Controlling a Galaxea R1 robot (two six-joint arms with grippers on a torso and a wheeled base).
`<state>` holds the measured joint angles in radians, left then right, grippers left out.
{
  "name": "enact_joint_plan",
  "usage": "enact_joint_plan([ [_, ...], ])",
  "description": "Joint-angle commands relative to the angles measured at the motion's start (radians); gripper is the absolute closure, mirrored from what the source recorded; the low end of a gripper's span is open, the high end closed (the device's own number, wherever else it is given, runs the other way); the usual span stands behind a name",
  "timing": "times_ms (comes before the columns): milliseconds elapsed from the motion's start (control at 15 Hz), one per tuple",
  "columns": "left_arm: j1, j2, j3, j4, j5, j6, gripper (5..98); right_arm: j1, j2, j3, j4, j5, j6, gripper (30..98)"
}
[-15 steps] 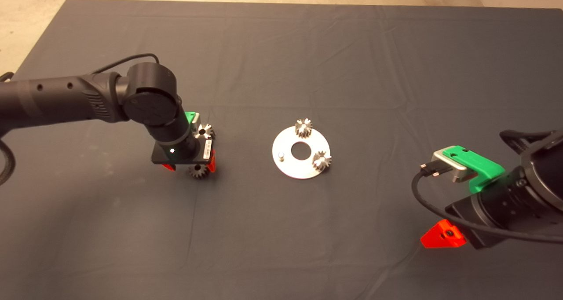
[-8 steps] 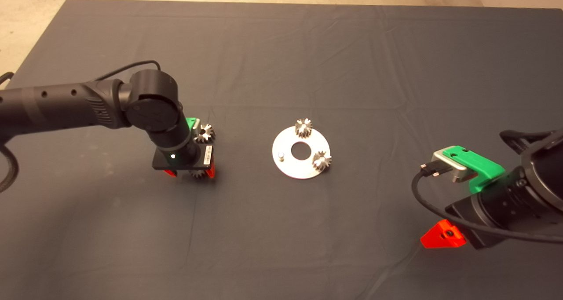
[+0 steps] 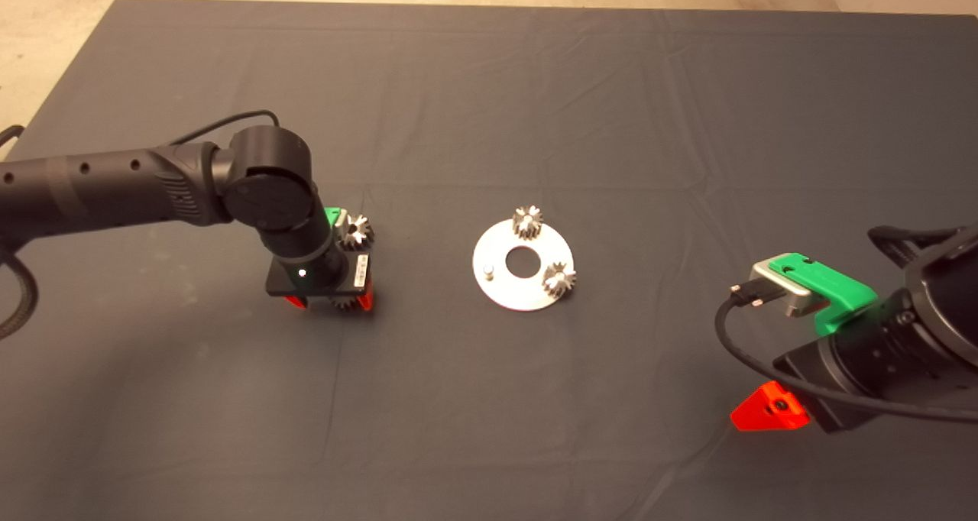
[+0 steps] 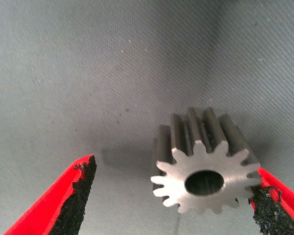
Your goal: Remove an incorrectly installed larger gear and replace it with the correct smaller gear
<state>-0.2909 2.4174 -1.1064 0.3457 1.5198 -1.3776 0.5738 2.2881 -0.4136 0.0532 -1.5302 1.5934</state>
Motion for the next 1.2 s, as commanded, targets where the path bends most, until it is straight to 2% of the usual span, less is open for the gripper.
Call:
enact_joint_plan([
  [0,-0.011,0.001,-0.016,0.012,0.074,0.017,28.8,0.014,-0.002,0.003,0.034,0.002,-0.003,30.8],
  [200,-0.011,0.001,-0.016,0.012,0.068,0.017,32.3,0.014,-0.002,0.003,0.034,0.002,-0.003,30.8],
  [400,-0.013,0.003,-0.038,0.012,0.036,0.022,33.3,0.015,0.003,0.001,0.034,0.002,-0.003,30.8],
  [667,-0.014,0.019,-0.039,0.012,0.034,0.02,33.3,0.014,-0.002,0.003,0.034,0.002,-0.003,30.8],
  [867,-0.014,0.022,-0.039,0.01,0.019,0.019,33.3,0.014,-0.002,0.001,0.034,0.002,-0.004,30.8],
  [933,-0.014,0.022,-0.038,0.01,0.014,0.019,33.3,0.014,-0.006,0.001,0.034,0.001,-0.012,30.8],
  [1000,-0.014,0.024,-0.038,0.01,0.014,0.019,33.3,0.014,-0.026,-0.002,0.036,0.001,-0.046,30.8],
  [1133,-0.013,0.03,-0.038,0.01,0.014,0.019,33.3,0.014,-0.101,-0.003,0.036,0.002,-0.094,30.8],
])
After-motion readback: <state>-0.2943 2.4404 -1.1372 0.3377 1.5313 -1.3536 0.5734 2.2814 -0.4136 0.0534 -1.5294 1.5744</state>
